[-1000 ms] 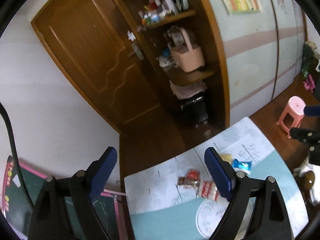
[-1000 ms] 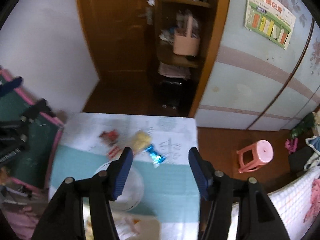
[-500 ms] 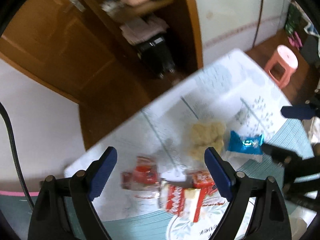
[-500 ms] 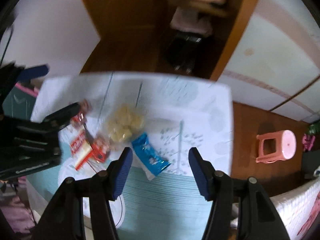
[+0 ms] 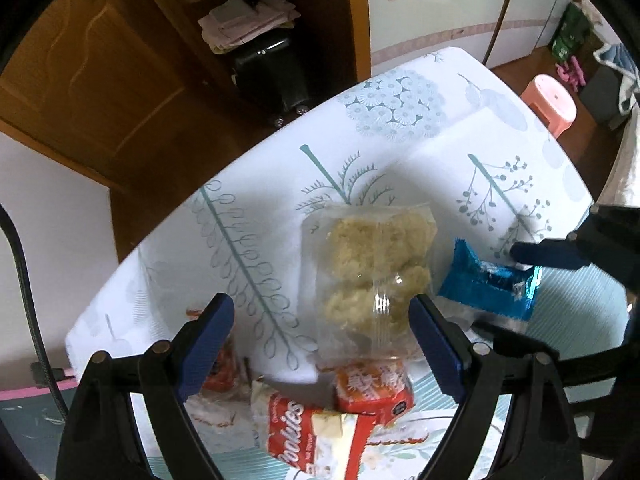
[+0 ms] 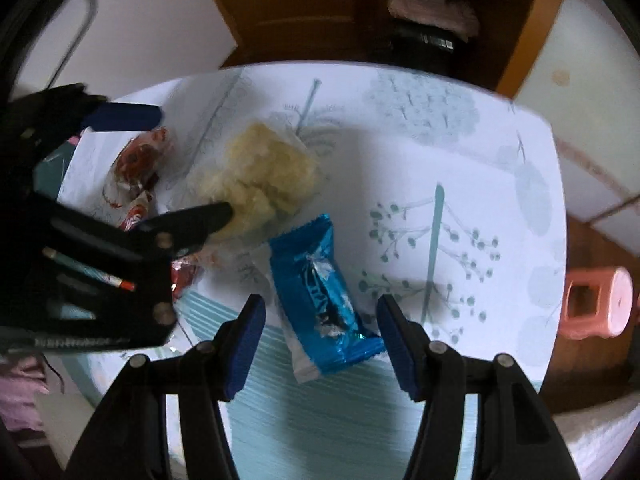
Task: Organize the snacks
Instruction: 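Grasp the puffed snack bag with the left tool while the right tool grasps the blue wrapper bar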
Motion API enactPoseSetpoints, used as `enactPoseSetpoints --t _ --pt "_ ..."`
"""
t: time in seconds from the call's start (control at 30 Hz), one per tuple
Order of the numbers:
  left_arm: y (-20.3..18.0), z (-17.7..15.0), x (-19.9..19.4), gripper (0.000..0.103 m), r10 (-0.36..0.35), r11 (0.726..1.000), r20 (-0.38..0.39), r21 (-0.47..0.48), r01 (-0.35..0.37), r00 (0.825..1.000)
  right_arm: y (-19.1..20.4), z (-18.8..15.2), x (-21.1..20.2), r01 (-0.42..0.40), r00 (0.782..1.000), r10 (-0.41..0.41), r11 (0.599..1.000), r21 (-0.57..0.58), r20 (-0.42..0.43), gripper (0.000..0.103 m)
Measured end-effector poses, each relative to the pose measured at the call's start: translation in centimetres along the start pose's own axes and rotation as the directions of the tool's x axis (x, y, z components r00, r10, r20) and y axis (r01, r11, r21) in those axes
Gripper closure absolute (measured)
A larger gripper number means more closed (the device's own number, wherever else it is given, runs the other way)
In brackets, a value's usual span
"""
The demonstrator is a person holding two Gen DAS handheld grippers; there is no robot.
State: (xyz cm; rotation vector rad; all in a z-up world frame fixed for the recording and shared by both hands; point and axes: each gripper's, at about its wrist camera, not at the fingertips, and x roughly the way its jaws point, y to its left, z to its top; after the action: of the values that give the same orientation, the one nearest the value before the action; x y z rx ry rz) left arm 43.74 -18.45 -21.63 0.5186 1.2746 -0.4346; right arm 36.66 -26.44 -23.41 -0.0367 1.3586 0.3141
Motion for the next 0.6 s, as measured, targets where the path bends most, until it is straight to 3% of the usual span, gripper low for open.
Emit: enactPoseSetpoints --t 0.03,0.07,0.43,0.6 --pt "0.1 0.1 0.1 0.015 -0.015 1.000 0.000 -0.007 0.015 1.000 0.1 -0.1 -0.1 0.017 1.000 -0.017 1.000 -0.012 0.007 0.065" --pt "0.1 0.2 0.1 0.015 -0.029 0.999 -0.001 -0.014 0.029 1.000 -0.1 0.1 -0.1 0.024 1.000 -0.024 1.000 -0.010 0.010 0.066" --pt "-1.6 0.7 1.0 0.015 -0.147 0.987 -0.003 -0.058 0.147 0.989 -3.0 -1.4 -1.2 0.015 0.999 -0.018 0.996 0.084 0.031 0.067" --pt "-3.2 0.9 2.5 0.015 -0.100 0.994 -0.039 -0.046 0.099 0.994 -3.2 -1.9 -1.3 0.023 0.999 -0.026 0.995 0.092 0.031 0.067"
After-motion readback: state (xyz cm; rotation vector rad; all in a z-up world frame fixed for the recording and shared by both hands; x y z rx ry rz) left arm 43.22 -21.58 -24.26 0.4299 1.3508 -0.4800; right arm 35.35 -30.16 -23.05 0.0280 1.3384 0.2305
